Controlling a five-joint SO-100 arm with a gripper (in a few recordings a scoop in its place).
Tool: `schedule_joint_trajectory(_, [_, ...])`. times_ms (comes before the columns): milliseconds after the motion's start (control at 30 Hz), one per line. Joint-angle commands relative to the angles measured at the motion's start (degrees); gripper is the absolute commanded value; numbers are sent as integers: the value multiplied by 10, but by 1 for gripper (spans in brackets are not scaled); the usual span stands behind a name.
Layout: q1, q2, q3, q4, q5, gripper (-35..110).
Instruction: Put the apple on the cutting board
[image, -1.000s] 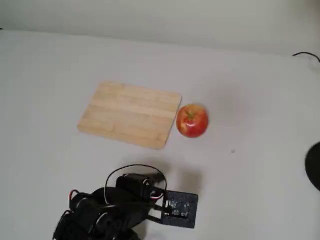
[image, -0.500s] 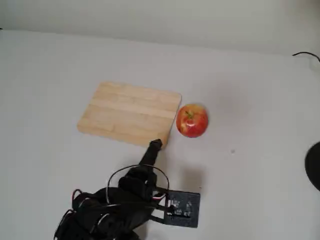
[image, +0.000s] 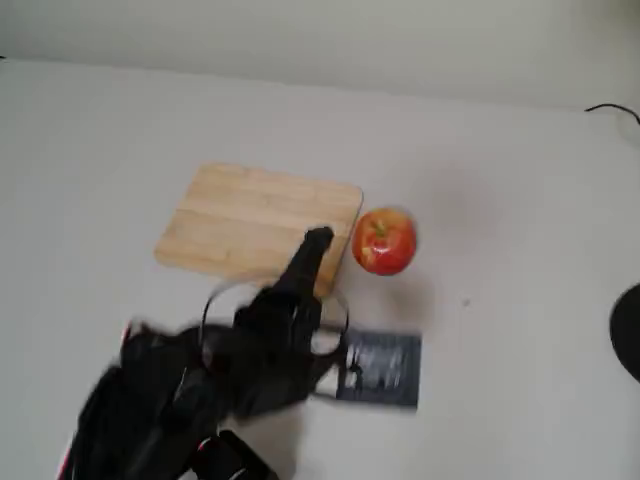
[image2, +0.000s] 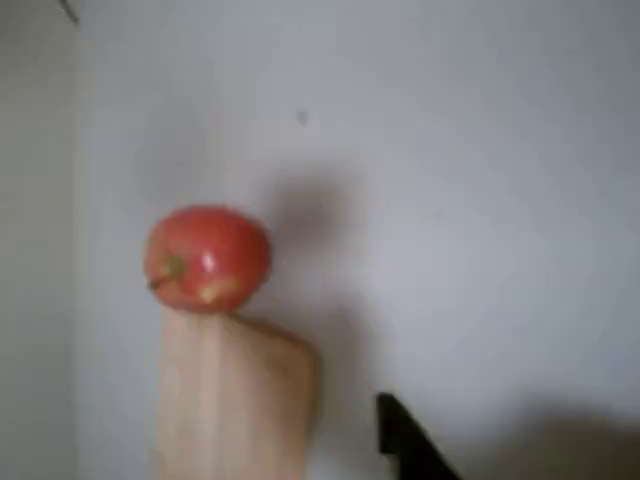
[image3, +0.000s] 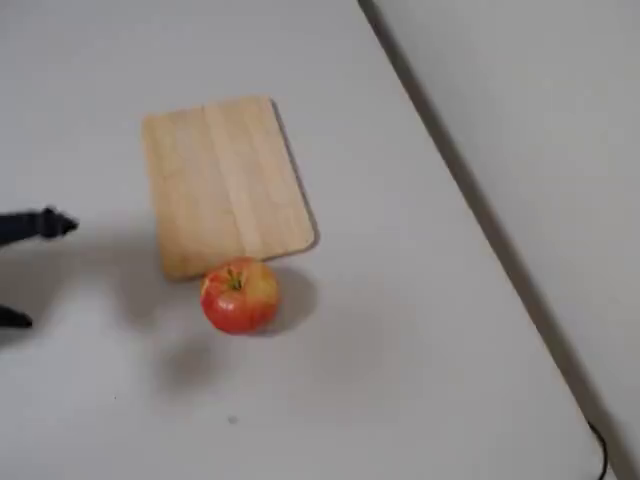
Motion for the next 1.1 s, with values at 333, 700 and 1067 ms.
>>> schedule_joint_trajectory(333, [-81, -567, -504, 105, 11, 64])
schedule_joint_trajectory(700, [-73, -936, -809, 167, -2, 75])
schedule_joint_trajectory(1067, [-86, -1129, -1065, 259, -3, 73])
